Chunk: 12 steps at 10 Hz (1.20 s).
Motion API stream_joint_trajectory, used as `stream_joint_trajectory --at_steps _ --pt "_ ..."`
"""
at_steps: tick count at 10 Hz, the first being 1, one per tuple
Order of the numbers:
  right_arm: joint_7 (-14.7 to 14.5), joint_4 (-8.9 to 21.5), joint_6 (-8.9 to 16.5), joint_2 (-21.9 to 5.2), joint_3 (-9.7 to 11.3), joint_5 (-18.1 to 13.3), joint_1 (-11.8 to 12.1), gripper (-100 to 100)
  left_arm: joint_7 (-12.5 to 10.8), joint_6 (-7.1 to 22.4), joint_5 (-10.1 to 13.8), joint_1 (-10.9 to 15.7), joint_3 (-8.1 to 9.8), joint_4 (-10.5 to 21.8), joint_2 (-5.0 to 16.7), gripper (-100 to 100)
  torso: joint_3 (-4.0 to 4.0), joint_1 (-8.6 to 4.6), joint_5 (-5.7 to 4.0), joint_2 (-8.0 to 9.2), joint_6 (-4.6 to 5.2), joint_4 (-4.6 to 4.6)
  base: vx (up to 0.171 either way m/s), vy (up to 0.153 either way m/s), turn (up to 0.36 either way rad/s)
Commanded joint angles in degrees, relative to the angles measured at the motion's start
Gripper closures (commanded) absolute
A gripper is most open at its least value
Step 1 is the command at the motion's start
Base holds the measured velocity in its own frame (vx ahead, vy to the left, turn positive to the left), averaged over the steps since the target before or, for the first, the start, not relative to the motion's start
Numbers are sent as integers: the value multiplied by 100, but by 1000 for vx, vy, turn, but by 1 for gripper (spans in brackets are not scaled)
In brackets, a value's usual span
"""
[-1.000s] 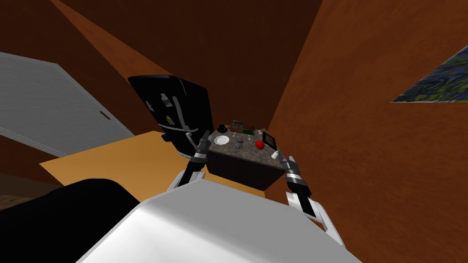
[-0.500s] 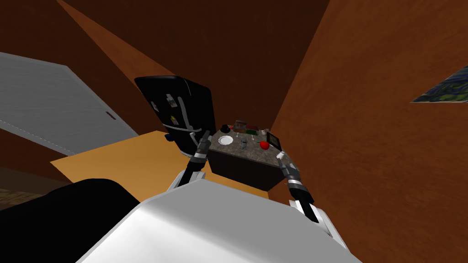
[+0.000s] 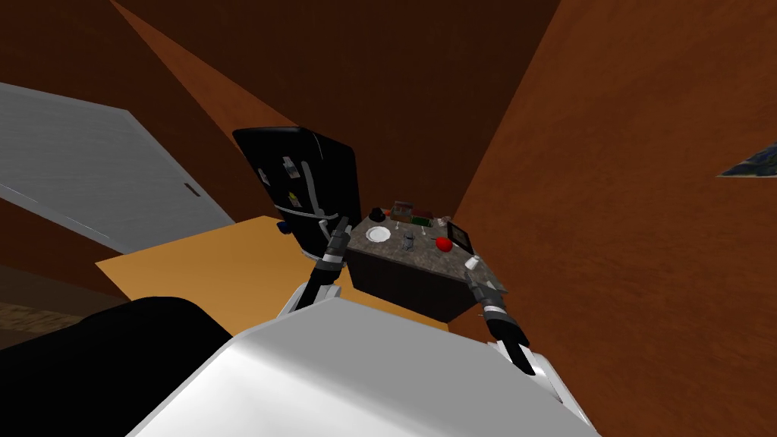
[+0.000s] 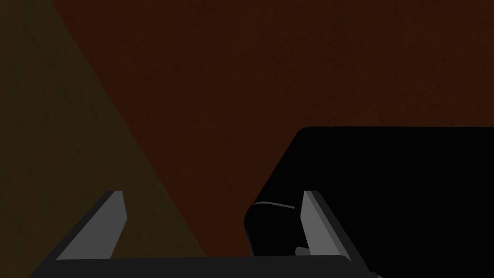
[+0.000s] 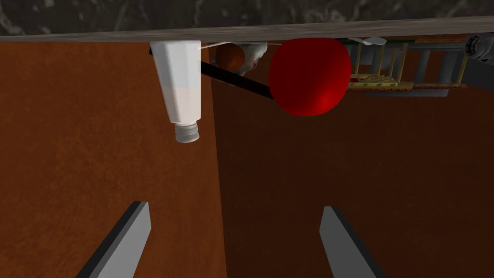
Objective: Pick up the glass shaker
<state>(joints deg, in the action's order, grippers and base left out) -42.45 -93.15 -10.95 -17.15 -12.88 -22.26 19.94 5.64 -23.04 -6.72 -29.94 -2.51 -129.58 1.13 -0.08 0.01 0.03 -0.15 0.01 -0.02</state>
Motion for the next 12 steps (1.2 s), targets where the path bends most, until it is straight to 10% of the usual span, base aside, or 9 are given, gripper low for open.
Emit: stream_joint_trajectory --at_steps 1,11,12 --pt "-16 169 238 -133 5 -119 5 -100 0 0 0 0 0 0 0 0 0 0 0 0 0 0 59 15 44" --pt "300 504 1069 -685 101 -555 -251 -100 0 0 0 -1 2 0 2 0 -21 -55 -11 -37 -1 -8 94 -50 29" --pt "320 498 1096 -696 104 -560 -259 0 0 0 0 -1 1 0 1 0 -11 -35 -10 -16 1 -5 11 -13 1"
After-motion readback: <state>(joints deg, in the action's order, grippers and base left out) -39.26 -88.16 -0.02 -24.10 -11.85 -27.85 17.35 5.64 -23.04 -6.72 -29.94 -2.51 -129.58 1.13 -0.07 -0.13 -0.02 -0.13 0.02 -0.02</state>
